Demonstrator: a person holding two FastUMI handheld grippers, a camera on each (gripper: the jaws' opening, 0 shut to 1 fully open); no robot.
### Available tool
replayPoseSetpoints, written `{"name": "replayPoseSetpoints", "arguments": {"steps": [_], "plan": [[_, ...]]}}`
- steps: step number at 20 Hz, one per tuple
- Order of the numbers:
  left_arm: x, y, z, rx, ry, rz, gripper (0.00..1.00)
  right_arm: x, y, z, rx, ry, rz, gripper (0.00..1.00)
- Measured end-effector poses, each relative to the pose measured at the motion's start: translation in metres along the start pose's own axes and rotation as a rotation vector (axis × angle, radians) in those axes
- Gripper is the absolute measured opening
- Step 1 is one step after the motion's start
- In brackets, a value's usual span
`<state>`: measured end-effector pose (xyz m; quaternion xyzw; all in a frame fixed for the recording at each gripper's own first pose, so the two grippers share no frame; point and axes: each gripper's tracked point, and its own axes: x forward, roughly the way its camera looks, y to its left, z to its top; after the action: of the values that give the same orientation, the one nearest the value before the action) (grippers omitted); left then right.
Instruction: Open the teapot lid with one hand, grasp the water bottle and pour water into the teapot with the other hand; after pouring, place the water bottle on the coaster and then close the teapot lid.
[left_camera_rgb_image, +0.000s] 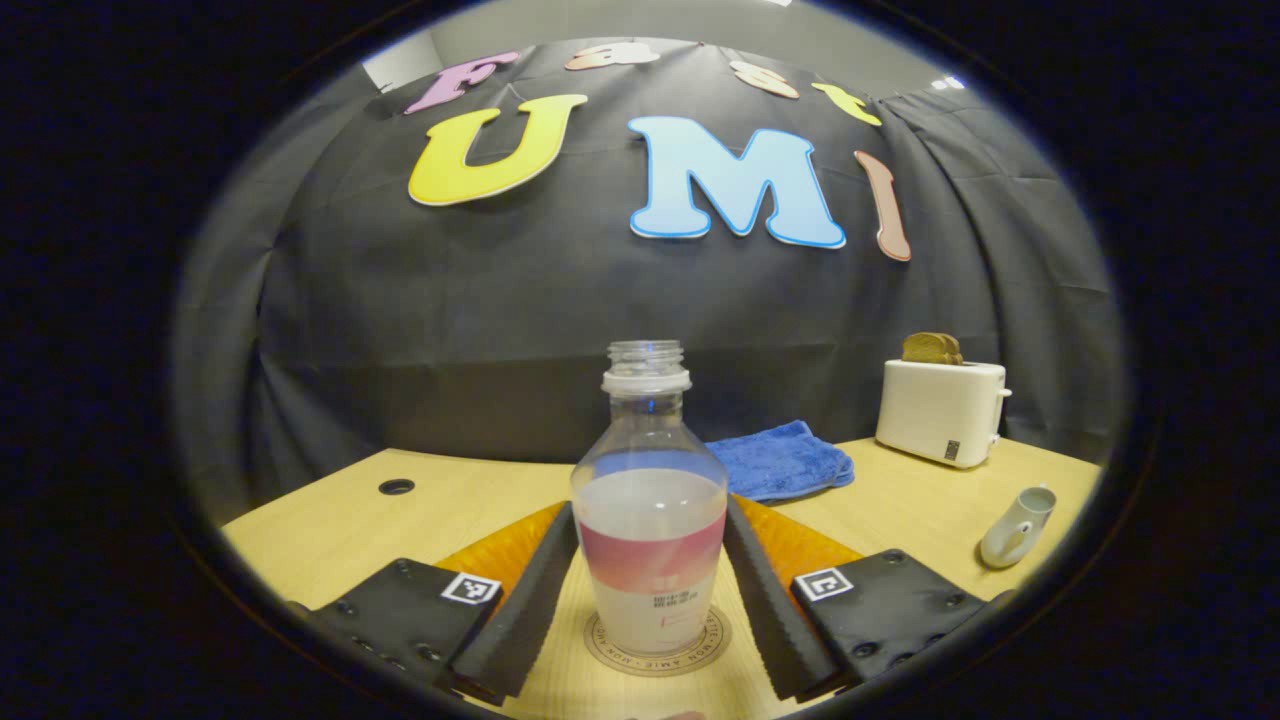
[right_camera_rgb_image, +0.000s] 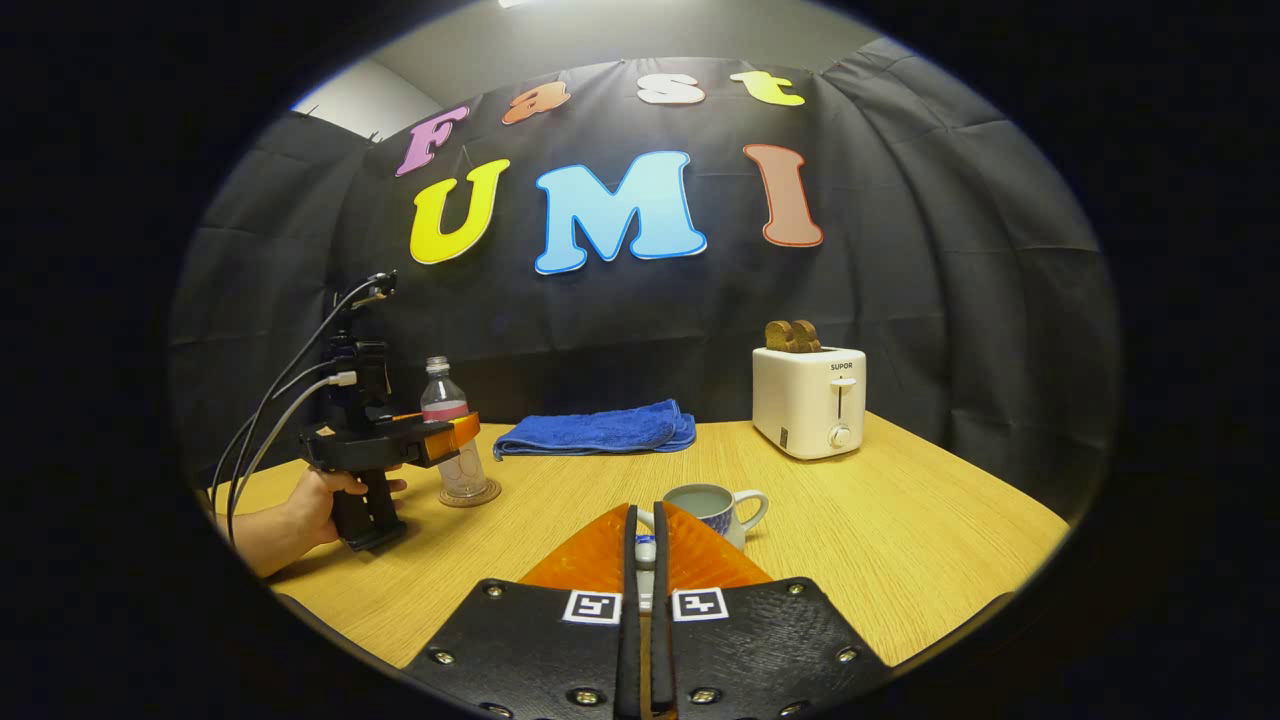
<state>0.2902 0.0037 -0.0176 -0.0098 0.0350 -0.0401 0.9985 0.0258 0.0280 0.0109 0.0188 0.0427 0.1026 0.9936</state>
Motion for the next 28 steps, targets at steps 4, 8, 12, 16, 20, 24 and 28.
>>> {"name": "replayPoseSetpoints", "arguments": {"steps": [4, 8, 12, 16, 20, 24, 28], "plan": [[-0.008, -0.003, 0.0, 0.032, 0.002, -0.005, 0.99, -0.002, 0.002, -0.001, 0.005, 0.001, 0.004, 0.05], [-0.031, -0.006, 0.009, 0.02, -0.014, -0.002, 0.99, -0.005, 0.001, 0.002, 0.005, -0.006, 0.003, 0.04], [-0.066, -0.018, 0.003, 0.005, -0.012, -0.02, 0.99, 0.001, -0.001, 0.011, 0.01, -0.031, -0.001, 0.05], [-0.114, -0.035, 0.012, 0.008, -0.032, -0.041, 0.99, 0.035, -0.02, 0.021, -0.014, -0.05, -0.031, 0.04], [-0.152, -0.064, 0.031, -0.053, -0.053, -0.1, 0.99, 0.086, -0.036, 0.009, 0.052, -0.002, -0.048, 0.04], [-0.157, -0.083, 0.029, -0.039, -0.059, -0.15, 0.99, 0.112, -0.044, 0.008, 0.012, 0.003, -0.086, 0.05], [-0.153, -0.074, 0.018, -0.06, -0.033, -0.138, 0.99, 0.119, -0.044, -0.011, -0.021, 0.054, -0.092, 0.05]]}}
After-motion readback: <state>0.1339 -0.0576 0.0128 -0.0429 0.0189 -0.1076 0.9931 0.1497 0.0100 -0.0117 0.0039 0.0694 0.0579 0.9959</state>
